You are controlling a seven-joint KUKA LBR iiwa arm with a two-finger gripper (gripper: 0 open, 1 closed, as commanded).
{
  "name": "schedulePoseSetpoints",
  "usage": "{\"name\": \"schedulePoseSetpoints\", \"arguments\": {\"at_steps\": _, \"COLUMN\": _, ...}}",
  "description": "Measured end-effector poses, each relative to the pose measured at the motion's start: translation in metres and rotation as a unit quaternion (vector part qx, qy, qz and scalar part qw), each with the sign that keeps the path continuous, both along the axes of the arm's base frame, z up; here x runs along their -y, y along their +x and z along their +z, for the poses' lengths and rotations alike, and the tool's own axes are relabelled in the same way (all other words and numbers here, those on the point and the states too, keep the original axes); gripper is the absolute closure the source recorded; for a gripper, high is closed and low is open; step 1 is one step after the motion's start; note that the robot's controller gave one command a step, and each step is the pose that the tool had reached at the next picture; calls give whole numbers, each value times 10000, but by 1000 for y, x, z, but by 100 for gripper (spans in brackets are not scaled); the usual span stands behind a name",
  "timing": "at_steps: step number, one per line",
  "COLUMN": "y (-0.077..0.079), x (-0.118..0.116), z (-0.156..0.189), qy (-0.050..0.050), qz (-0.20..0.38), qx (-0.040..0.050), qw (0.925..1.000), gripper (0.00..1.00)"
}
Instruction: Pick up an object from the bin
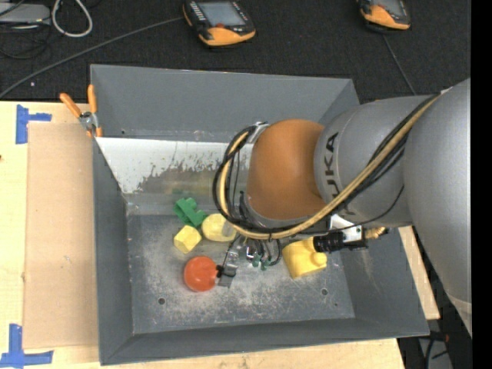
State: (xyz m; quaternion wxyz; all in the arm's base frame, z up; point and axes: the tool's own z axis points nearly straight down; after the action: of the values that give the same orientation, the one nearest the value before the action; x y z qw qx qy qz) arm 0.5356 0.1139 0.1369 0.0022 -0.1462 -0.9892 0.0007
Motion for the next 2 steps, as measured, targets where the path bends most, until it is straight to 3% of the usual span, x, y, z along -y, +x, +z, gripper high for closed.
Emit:
{"name": "schedulePoseSetpoints", "arguments": {"at_steps": 1, "y": -19, "x": -30, "z": -32, "qy": 12, "qz": 1436, "qx": -3, "qw": 9896, "gripper": 0}}
{"name": "schedulePoseSetpoints", "arguments": {"at_steps": 2, "y": -25, "x": -33, "z": -36, "qy": 1, "qz": 489, "qx": 13, "qw": 9988, "gripper": 100}}
